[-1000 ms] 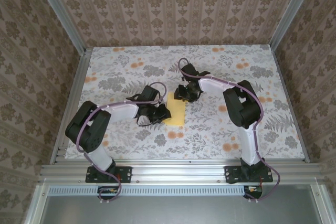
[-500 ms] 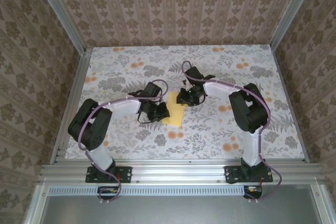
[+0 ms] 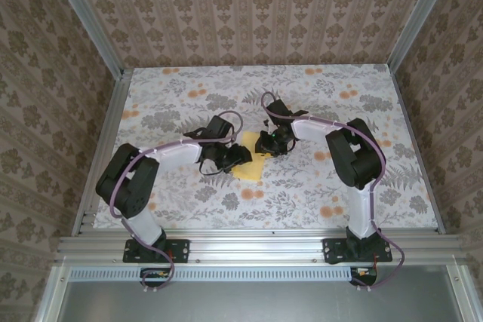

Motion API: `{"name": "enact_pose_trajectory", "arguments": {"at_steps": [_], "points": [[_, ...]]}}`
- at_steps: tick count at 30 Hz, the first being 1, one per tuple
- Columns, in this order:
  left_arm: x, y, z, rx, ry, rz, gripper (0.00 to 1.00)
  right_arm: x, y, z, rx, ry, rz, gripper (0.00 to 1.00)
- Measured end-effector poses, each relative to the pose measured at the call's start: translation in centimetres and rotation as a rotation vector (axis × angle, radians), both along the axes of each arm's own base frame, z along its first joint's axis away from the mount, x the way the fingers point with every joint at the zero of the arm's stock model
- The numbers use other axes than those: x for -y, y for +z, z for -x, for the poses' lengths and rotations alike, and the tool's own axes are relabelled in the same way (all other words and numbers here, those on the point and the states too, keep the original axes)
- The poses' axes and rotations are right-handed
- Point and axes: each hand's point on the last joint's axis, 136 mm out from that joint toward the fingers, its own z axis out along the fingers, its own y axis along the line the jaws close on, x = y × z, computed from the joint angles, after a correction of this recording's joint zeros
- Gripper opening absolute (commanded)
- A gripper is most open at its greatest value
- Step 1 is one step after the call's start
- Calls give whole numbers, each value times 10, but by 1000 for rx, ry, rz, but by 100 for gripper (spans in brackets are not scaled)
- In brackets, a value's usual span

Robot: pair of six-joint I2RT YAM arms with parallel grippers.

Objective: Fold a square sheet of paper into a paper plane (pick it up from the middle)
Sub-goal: Fold the triangle a second time at the center of the table.

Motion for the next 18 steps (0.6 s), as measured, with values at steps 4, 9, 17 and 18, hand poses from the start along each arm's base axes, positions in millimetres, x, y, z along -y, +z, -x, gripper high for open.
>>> {"name": "enact_pose_trajectory", "arguments": {"at_steps": [4, 9, 17, 18], "points": [[4, 13, -3, 28, 4, 35, 45, 0, -1, 0, -2, -1, 2, 24], [5, 16, -5, 32, 7, 47, 41, 1, -1, 0, -7, -4, 6, 23], [18, 26, -11, 40, 15, 124, 38, 1, -2, 0, -7, -4, 6, 22], [20, 24, -12, 37, 15, 127, 38, 1, -2, 0, -8, -4, 6, 22]]}}
